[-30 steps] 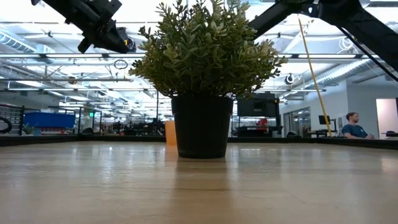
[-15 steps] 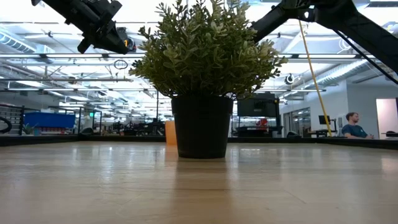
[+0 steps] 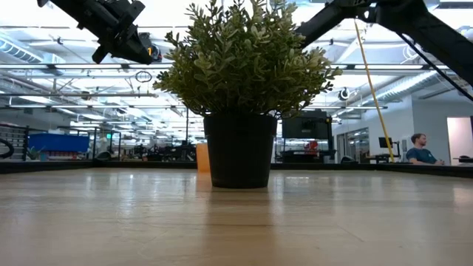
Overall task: Pick and place pill bottles into a basket
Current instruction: Return to Home Position
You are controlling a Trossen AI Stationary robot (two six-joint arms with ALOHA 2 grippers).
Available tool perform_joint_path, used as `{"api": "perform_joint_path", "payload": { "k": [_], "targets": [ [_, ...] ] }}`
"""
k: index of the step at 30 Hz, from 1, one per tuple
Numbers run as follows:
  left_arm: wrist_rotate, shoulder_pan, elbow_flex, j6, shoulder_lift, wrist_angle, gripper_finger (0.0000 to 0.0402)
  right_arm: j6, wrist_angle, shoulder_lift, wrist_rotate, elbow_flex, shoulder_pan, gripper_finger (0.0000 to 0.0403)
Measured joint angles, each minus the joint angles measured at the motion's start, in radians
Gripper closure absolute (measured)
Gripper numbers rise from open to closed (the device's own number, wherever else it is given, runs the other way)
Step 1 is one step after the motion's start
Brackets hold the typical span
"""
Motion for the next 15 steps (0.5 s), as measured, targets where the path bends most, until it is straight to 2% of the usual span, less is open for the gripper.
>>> {"api": "perform_joint_path", "payload": {
  "k": [3, 5, 7, 9, 11, 15],
  "targets": [
    [0.0, 0.0, 0.0, 0.005, 0.0, 0.001, 0.036, 0.025, -0.024, -0.033, -0.003, 0.0, 0.007, 0.0177],
    [0.0, 0.0, 0.0, 0.007, 0.0, 0.001, 0.036, 0.052, -0.063, -0.063, -0.003, 0.0, 0.013, 0.0202],
    [0.001, 0.0, 0.0, 0.019, 0.0, 0.001, 0.036, 0.065, -0.083, -0.095, -0.003, -0.001, 0.022, 0.0244],
    [0.004, 0.0, 0.0, 0.039, 0.0, 0.0, 0.036, 0.068, -0.129, -0.133, -0.003, 0.0, 0.035, 0.0307],
    [0.053, 0.001, 0.0, 0.07, 0.0, 0.005, 0.0368, 0.069, -0.171, -0.17, -0.013, 0.0, 0.05, 0.0373],
    [0.144, 0.005, 0.0, 0.1, 0.0, 0.006, 0.0395, 0.093, -0.217, -0.254, -0.052, -0.045, 0.081, 0.0398]
  ]
}}
